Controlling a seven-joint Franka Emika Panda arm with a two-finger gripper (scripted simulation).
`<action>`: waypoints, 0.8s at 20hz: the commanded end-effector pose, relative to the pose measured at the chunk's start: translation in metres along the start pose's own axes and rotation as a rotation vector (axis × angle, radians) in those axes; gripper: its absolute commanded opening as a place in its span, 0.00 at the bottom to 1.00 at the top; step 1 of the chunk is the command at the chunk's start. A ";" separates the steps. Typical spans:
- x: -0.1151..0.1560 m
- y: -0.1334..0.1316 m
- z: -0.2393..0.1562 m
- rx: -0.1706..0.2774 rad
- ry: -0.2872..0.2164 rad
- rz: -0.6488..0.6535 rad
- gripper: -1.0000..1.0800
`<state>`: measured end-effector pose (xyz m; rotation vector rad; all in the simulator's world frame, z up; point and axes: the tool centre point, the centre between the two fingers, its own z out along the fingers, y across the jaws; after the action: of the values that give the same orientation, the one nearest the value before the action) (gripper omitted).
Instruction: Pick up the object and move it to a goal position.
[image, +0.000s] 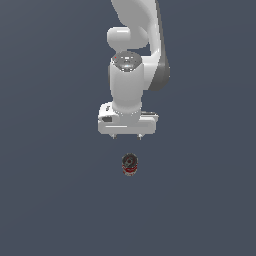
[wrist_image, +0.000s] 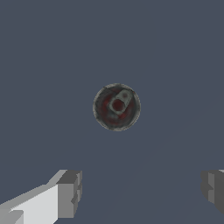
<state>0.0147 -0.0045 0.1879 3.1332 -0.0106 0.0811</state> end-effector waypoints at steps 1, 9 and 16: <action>0.000 0.000 0.000 0.000 0.000 0.000 0.96; 0.003 -0.031 -0.006 0.031 0.004 -0.011 0.96; 0.004 -0.032 -0.005 0.033 0.003 -0.003 0.96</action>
<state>0.0180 0.0278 0.1937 3.1659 0.0027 0.0876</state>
